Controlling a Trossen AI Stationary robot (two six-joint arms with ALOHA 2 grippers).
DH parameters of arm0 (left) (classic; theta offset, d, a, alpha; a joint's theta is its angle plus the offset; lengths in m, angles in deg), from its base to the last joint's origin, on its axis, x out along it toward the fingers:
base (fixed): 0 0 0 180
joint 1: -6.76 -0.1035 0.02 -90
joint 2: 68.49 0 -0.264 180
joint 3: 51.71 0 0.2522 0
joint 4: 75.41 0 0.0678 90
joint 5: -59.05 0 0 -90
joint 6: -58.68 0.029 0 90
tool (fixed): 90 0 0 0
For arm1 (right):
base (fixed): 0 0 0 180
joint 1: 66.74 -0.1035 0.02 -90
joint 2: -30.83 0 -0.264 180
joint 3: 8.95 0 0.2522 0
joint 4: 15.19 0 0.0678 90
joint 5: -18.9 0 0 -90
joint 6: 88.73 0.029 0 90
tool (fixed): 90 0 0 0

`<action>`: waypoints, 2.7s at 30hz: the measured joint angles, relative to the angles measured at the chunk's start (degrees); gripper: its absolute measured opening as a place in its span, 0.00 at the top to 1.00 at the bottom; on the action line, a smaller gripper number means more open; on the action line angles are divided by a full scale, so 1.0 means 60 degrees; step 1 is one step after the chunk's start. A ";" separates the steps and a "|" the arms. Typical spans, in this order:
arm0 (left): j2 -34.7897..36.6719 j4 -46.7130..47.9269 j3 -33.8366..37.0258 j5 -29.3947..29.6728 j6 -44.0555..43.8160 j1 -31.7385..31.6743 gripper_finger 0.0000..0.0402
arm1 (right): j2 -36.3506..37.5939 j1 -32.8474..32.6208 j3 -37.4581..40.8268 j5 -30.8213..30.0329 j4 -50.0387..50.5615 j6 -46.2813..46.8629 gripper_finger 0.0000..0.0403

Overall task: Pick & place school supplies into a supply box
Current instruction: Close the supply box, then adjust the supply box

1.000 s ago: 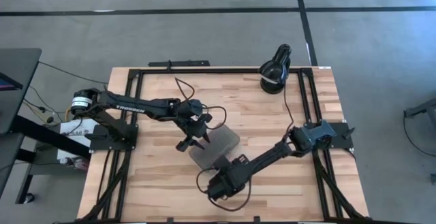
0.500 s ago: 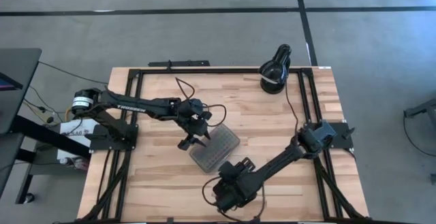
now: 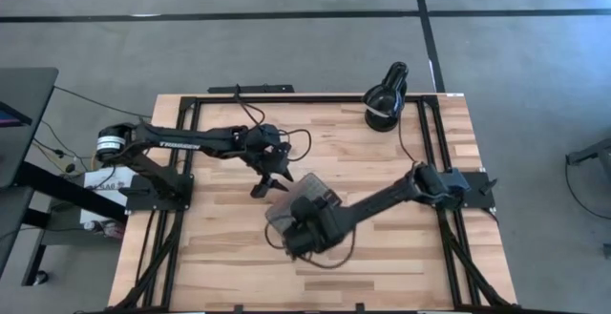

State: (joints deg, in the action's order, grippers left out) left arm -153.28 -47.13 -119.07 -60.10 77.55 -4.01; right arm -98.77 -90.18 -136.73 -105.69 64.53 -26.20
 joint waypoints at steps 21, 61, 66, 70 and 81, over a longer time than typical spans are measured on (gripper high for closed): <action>0.2159 0.2052 0.0000 0.0729 0.0382 -0.1007 0.61 | 0.0000 0.0996 0.0619 0.1721 -0.1529 -0.1648 0.49; 0.2207 0.1924 0.0000 0.0663 0.0280 -0.1096 0.61 | 0.0236 0.0578 0.1741 0.0871 -0.2567 -0.0964 0.49; 0.2207 0.1915 0.0000 0.0667 0.0280 -0.1096 0.61 | 0.0490 0.0590 0.1766 0.0636 -0.2348 -0.1120 0.49; 0.2203 0.1933 0.0000 0.0670 0.0240 -0.1096 0.61 | 0.0811 0.0590 0.1758 0.0357 -0.2325 -0.1255 0.49; 0.2066 0.3918 0.0072 0.0719 0.1701 -0.1039 0.61 | 0.1718 -0.0292 0.1735 0.0274 -0.0879 -0.0252 0.49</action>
State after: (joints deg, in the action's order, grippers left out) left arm -140.88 -23.63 -118.64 -55.78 87.76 -10.24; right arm -88.47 -91.93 -126.32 -104.04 59.26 -27.71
